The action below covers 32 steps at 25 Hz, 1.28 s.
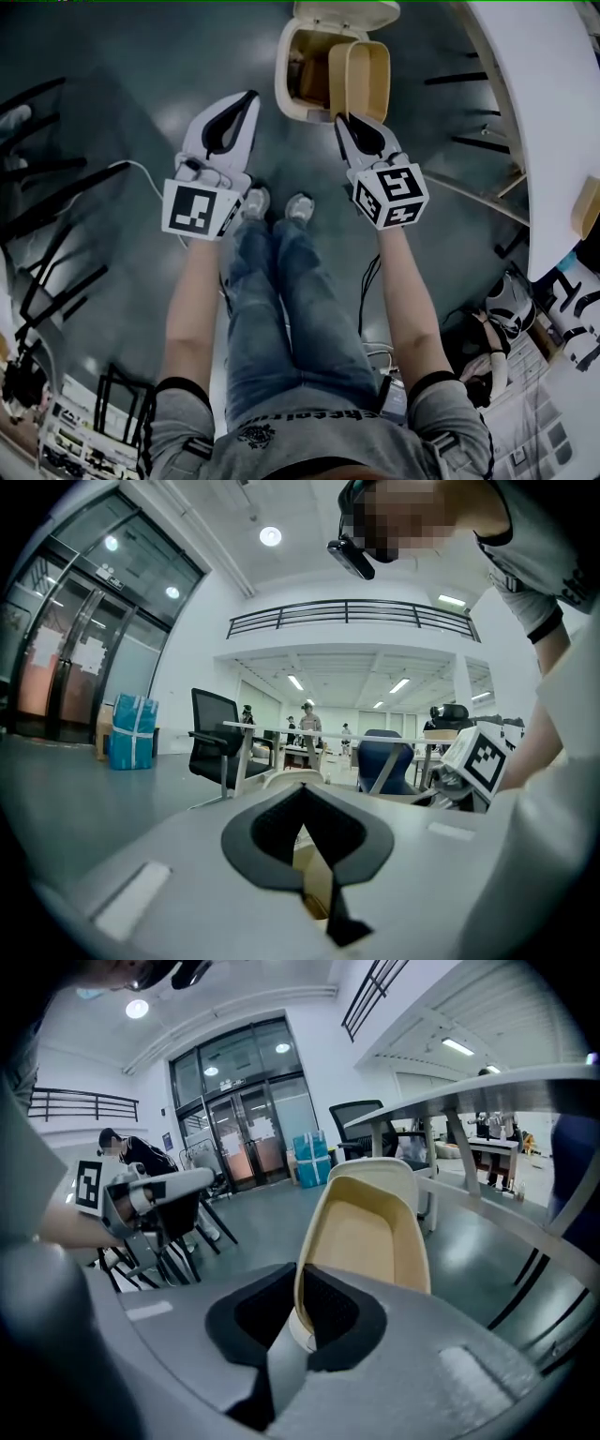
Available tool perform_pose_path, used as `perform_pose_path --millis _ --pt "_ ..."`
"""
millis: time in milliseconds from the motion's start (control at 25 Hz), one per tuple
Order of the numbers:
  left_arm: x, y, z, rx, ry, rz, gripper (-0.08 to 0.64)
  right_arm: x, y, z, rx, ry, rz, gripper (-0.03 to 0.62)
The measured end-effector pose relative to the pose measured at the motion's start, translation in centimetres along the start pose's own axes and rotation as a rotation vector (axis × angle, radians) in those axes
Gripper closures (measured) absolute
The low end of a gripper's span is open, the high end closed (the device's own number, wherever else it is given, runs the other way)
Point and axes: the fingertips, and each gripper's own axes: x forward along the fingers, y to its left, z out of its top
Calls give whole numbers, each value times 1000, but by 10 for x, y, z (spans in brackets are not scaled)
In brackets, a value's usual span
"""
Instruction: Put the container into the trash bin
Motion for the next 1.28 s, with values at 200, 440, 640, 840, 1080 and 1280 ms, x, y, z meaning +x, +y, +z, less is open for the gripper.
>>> perform_pose_path --millis 200,440,640,840,1080,1280 --pt "-2 4 8 -30 -47 39 548 28 -13 -14 -11 70 26 565" --pt "-5 9 8 -36 -49 78 548 59 -32 -38 -28 168 44 567" --pt "-7 11 4 -48 -37 107 548 75 -41 -58 -52 242 82 569" --pt "-11 14 0 -42 -22 116 548 93 -49 -72 -44 299 98 569" --pt "-18 22 -7 -44 -4 130 548 112 -52 -82 -55 358 114 568" --pt "-24 29 -11 -47 -1 138 548 127 -58 -90 -45 398 91 568"
